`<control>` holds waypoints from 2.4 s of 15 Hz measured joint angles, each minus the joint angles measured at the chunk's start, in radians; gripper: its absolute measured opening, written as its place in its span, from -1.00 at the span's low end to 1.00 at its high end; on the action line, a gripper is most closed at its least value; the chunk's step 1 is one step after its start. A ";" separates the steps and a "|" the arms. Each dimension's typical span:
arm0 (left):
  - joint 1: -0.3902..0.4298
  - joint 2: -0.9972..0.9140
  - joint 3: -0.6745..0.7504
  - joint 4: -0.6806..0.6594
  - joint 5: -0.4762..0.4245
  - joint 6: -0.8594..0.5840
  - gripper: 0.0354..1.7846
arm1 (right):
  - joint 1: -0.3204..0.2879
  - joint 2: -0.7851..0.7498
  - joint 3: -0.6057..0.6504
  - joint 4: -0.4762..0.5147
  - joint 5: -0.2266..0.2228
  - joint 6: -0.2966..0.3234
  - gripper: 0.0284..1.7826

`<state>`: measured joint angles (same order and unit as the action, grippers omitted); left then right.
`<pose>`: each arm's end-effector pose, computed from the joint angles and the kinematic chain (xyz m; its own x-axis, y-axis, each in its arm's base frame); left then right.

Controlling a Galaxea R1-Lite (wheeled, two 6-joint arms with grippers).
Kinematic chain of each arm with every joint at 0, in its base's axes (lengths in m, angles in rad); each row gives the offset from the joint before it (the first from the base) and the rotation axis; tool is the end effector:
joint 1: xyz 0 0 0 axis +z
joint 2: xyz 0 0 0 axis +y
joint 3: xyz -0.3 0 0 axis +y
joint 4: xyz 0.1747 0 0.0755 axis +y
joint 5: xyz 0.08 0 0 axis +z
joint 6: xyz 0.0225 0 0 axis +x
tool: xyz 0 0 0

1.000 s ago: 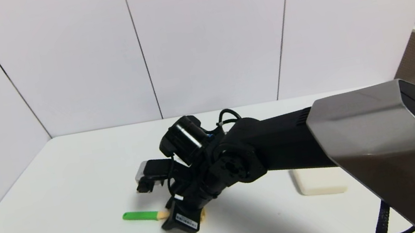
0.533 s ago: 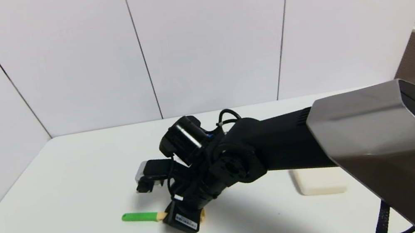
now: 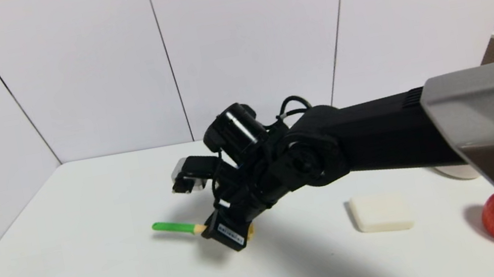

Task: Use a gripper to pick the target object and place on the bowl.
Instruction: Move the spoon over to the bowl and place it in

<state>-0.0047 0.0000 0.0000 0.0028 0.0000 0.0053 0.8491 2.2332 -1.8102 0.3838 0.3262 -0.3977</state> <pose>-0.0228 0.0001 0.0752 1.0000 -0.0047 -0.0028 0.0047 1.0000 0.0053 0.2885 0.3387 0.1605 0.1924 0.7037 -0.6840 -0.9754 0.2136 -0.0546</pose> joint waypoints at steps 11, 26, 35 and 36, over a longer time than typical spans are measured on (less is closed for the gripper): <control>0.000 0.000 0.000 0.000 0.000 0.000 0.89 | -0.372 -0.287 0.189 -0.001 0.011 0.047 -0.91; 0.000 0.000 0.000 0.000 0.000 0.000 0.89 | -1.225 -0.439 0.397 -0.008 0.348 -0.099 -0.91; 0.000 0.000 0.000 0.000 0.000 0.000 0.89 | -1.265 -0.431 0.467 -0.087 0.463 -0.103 -0.91; 0.000 0.000 0.000 0.000 0.000 0.000 0.89 | -1.264 -0.424 0.488 -0.129 0.490 -0.103 -0.91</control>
<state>-0.0047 0.0000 0.0000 0.0032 0.0000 0.0051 -0.4145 1.8094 -1.3223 0.2545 0.8160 -0.5006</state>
